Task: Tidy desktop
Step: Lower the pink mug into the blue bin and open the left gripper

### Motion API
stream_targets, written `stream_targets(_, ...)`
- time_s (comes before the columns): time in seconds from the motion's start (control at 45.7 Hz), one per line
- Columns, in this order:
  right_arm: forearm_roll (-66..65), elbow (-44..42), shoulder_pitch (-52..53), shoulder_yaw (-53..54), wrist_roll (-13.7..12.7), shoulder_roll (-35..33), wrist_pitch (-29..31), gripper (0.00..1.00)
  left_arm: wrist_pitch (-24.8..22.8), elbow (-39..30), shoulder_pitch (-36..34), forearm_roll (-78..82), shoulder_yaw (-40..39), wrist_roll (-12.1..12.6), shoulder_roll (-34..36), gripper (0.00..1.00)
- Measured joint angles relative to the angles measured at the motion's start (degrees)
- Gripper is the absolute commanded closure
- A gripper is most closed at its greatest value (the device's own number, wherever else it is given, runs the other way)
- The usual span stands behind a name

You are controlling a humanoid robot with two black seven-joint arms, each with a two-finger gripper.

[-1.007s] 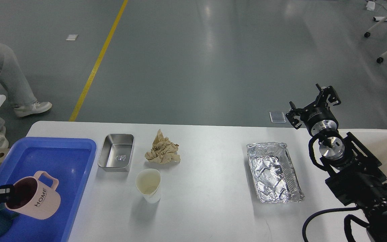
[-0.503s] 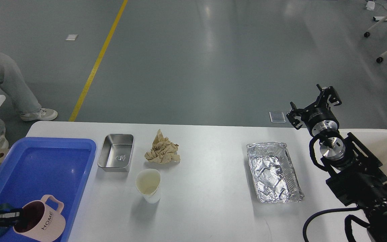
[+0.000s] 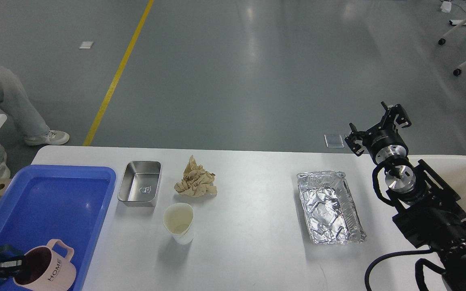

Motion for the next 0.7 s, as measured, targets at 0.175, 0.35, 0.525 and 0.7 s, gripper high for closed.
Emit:
stream_targets(0.175,0.0,0.0,0.1,-1.7,0.0,-0.1,-0.2,0.0,0.6,1.4,0.2,0.0,-0.1,0.0,-0.2,0.93)
stream_targets(0.35,0.0,0.0,0.1,-2.0,0.0,-0.2,-0.3,0.0,0.9,1.8,0.3,-0.1,-0.1,0.0,-0.5,0.86)
stream_targets(0.525,0.0,0.2,0.1,-2.1,0.0,-0.2,-0.3,0.0,1.0,1.8,0.4,-0.1,-0.1,0.0,-0.9,0.78)
stream_targets(0.7,0.0,0.2,0.1,-2.1,0.0,-0.2,-0.3,0.0,1.0,1.9,0.4,-0.3,-0.2,0.0,-1.0,0.66)
